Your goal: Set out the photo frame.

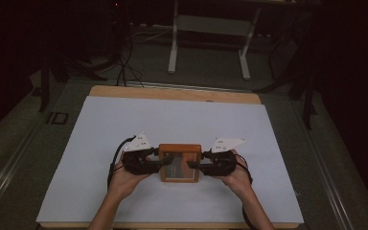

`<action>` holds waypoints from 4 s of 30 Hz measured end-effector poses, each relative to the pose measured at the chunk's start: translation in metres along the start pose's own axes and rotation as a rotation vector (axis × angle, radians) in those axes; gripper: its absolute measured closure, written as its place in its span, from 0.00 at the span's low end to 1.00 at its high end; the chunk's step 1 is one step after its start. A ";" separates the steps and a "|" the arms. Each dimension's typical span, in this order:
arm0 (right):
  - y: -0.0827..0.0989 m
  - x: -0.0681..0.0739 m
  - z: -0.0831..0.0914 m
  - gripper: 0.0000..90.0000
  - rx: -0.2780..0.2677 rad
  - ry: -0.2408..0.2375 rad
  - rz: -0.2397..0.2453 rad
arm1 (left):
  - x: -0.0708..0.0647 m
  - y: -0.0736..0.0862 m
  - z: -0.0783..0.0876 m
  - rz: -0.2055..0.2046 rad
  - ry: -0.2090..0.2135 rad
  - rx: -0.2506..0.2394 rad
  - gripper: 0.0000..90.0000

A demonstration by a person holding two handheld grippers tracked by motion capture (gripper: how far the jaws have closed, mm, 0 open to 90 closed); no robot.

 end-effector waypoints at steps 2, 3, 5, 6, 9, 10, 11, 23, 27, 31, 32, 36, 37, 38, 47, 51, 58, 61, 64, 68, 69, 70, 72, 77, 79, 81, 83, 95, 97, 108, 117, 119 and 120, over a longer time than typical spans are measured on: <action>0.000 0.000 -0.001 0.68 -0.012 -0.009 -0.015 | 0.000 -0.001 0.001 0.000 -0.002 -0.004 0.61; 0.000 0.000 -0.001 0.68 -0.016 -0.010 -0.019 | 0.000 0.000 0.001 0.002 -0.003 -0.002 0.61; 0.002 -0.001 -0.002 0.68 -0.013 -0.014 -0.025 | 0.001 0.002 -0.001 0.004 -0.004 0.008 0.61; 0.002 -0.001 -0.002 0.68 -0.013 -0.014 -0.025 | 0.001 0.002 -0.001 0.004 -0.004 0.008 0.61; 0.007 -0.005 -0.004 0.67 -0.012 -0.022 -0.036 | 0.001 0.003 -0.004 0.012 -0.008 -0.003 0.61; 0.007 -0.006 -0.004 0.67 -0.011 -0.024 -0.039 | 0.001 0.003 -0.005 0.013 -0.008 -0.001 0.61; 0.008 -0.006 -0.003 0.67 -0.015 -0.026 -0.042 | 0.001 0.003 -0.005 0.009 -0.010 0.000 0.61; 0.010 -0.005 -0.002 0.68 -0.013 -0.024 -0.029 | -0.001 0.007 -0.005 0.004 0.004 0.010 0.61; 0.012 -0.006 -0.001 0.67 -0.019 -0.020 -0.033 | -0.002 0.016 -0.010 -0.025 -0.012 0.067 0.61; 0.013 -0.008 0.002 0.67 -0.021 -0.017 -0.041 | -0.001 0.018 -0.009 -0.019 -0.002 0.068 0.62; 0.013 -0.009 0.004 0.67 -0.023 -0.014 -0.045 | -0.001 0.019 -0.009 -0.022 -0.003 0.072 0.62; 0.015 -0.011 0.007 0.67 -0.027 -0.011 -0.054 | -0.001 0.023 -0.010 -0.019 -0.003 0.087 0.64; 0.016 -0.011 0.007 0.69 -0.027 -0.013 -0.056 | 0.000 0.025 -0.010 -0.022 -0.009 0.092 0.64; 0.017 -0.011 0.006 0.69 -0.022 -0.014 -0.058 | 0.000 0.026 -0.011 -0.021 -0.011 0.097 0.65; 0.019 -0.014 0.005 0.72 -0.039 -0.002 -0.074 | 0.003 0.028 -0.012 -0.003 -0.011 0.090 0.66; 0.019 -0.016 0.004 0.72 -0.045 0.007 -0.083 | 0.004 0.029 -0.013 0.005 -0.022 0.091 0.66; 0.018 -0.019 0.001 0.71 -0.054 0.028 -0.108 | 0.007 0.031 -0.015 0.028 -0.057 0.075 0.65; 0.017 -0.021 0.000 0.71 -0.057 0.030 -0.124 | 0.009 0.031 -0.015 0.045 -0.055 0.071 0.66; 0.016 -0.022 -0.002 0.71 -0.059 0.030 -0.136 | 0.010 0.031 -0.015 0.058 -0.058 0.070 0.66; 0.014 -0.024 -0.004 0.71 -0.054 0.037 -0.151 | 0.016 0.031 -0.011 0.093 -0.081 0.050 0.67; 0.014 -0.025 -0.005 0.71 -0.059 0.043 -0.157 | 0.019 0.030 -0.008 0.106 -0.097 0.038 0.70; 0.014 -0.026 -0.006 0.72 -0.059 0.045 -0.168 | 0.023 0.030 -0.004 0.130 -0.105 0.021 0.73; 0.013 -0.027 -0.006 0.74 -0.086 -0.002 -0.205 | 0.027 0.031 -0.002 0.149 -0.092 0.013 0.74; 0.009 -0.026 -0.008 0.74 -0.076 0.019 -0.188 | 0.030 0.033 -0.002 0.169 -0.081 0.002 0.74; 0.010 -0.027 -0.009 0.74 -0.083 0.014 -0.195 | 0.030 0.035 -0.003 0.173 -0.074 0.010 0.74; 0.010 -0.028 -0.009 0.74 -0.087 0.010 -0.198 | 0.029 0.040 -0.010 0.181 -0.030 0.064 0.70; 0.009 -0.028 -0.010 0.74 -0.093 0.010 -0.196 | 0.026 0.044 -0.016 0.163 -0.029 0.081 0.65; 0.007 -0.029 -0.016 0.72 -0.108 0.038 -0.184 | 0.030 0.038 -0.007 0.168 -0.069 0.041 0.69; 0.006 -0.029 -0.018 0.72 -0.108 0.039 -0.188 | 0.031 0.038 -0.007 0.170 -0.077 0.039 0.69; 0.011 -0.032 -0.016 0.72 -0.112 0.023 -0.189 | 0.030 0.037 -0.010 0.154 -0.079 0.032 0.69; 0.012 -0.033 -0.017 0.68 -0.105 0.045 -0.185 | 0.030 0.039 -0.011 0.153 -0.080 0.038 0.67; 0.013 -0.034 -0.016 0.65 -0.102 0.053 -0.191 | 0.030 0.039 -0.010 0.155 -0.072 0.037 0.64; 0.013 -0.035 -0.016 0.63 -0.104 0.056 -0.193 | 0.030 0.039 -0.010 0.157 -0.071 0.038 0.63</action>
Point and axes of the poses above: each handheld gripper's, and its own axes: z roughly backward along the jaws, y roughly out of its underside, x roughly to its left, the point moved 5 cm from there along -z, roughly forward along the jaws, and after that the axes turned 7 degrees about -z, right-handed, at the moved point
